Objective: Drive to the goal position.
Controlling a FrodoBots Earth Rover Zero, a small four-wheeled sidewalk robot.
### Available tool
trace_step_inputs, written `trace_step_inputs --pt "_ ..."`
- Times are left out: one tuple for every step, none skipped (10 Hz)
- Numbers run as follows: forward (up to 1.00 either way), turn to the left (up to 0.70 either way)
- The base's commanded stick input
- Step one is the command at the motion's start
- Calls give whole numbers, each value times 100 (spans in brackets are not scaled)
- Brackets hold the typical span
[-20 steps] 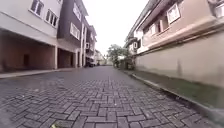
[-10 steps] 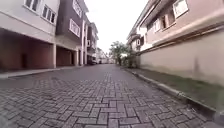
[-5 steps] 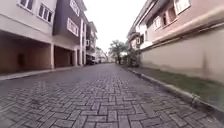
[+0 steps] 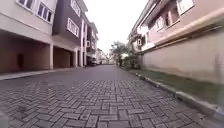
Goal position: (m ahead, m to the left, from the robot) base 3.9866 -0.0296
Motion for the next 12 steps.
trace_step_inputs --pt "69 3" --pt "69 3" --pt "69 3" --pt "69 3" --pt "69 3" --pt "69 3" --pt "69 3" --pt "69 3" --pt "69 3" --pt "69 3" --pt "69 3" --pt "69 3"
